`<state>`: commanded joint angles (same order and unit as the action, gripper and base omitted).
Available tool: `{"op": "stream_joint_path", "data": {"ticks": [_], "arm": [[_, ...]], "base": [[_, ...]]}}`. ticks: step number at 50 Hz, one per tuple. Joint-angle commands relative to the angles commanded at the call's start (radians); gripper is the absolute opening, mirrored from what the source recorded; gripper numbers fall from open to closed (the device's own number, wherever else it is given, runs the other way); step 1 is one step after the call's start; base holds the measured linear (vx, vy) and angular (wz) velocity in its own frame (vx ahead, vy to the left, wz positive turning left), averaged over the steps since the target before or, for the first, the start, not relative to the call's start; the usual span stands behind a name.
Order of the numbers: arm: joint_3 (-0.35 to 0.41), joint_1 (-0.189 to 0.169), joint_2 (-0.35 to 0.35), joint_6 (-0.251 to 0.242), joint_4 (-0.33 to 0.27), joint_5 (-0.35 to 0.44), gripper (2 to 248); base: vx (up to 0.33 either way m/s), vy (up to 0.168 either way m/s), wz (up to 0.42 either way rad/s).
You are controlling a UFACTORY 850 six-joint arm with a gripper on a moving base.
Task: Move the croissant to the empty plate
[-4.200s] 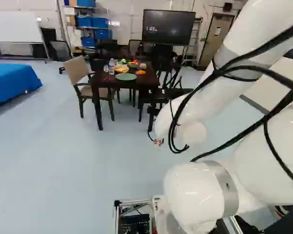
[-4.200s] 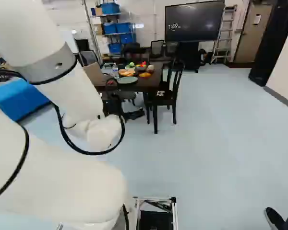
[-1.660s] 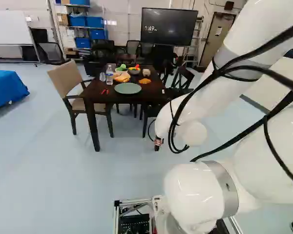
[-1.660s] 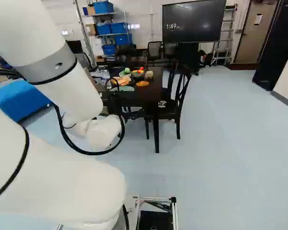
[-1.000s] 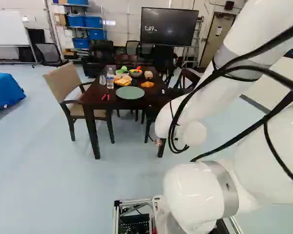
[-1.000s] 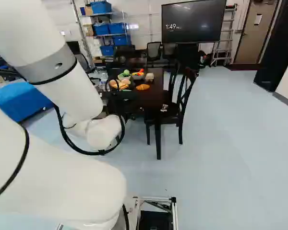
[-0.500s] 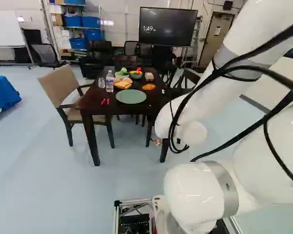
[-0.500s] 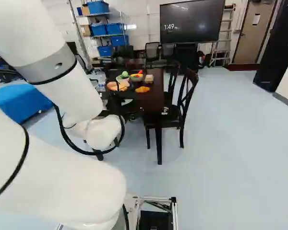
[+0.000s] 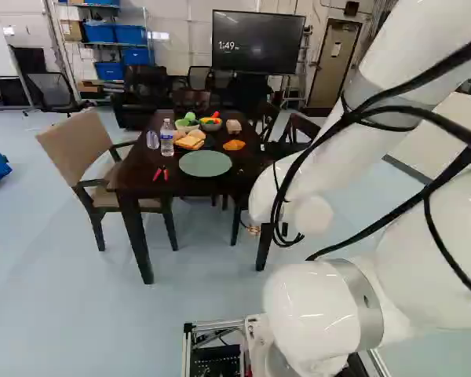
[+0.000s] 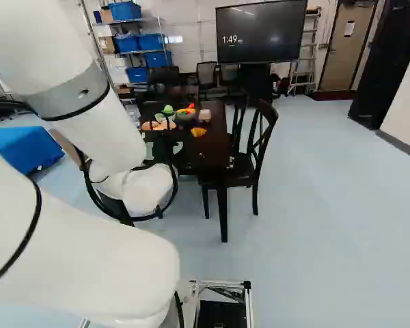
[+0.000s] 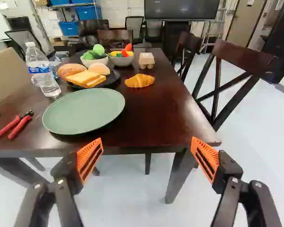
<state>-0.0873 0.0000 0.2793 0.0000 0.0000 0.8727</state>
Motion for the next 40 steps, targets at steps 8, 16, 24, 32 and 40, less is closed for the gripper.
{"op": "stream_joint_path", "data": {"ticks": [8,16,24,32,40], "arm": [[0.0,0.0,0.0,0.0,0.0,0.0,247],[0.0,0.0,0.0,0.0,0.0,0.0,247],[0.0,0.0,0.0,0.0,0.0,0.0,247],[0.0,0.0,0.0,0.0,0.0,0.0,247],[0.0,0.0,0.0,0.0,0.0,0.0,247]], "base": [[0.136,0.043,-0.024],[0.131,0.042,-0.026],[0.124,0.04,-0.013],[0.077,0.01,-0.003],[0.043,0.003,-0.001]]}}
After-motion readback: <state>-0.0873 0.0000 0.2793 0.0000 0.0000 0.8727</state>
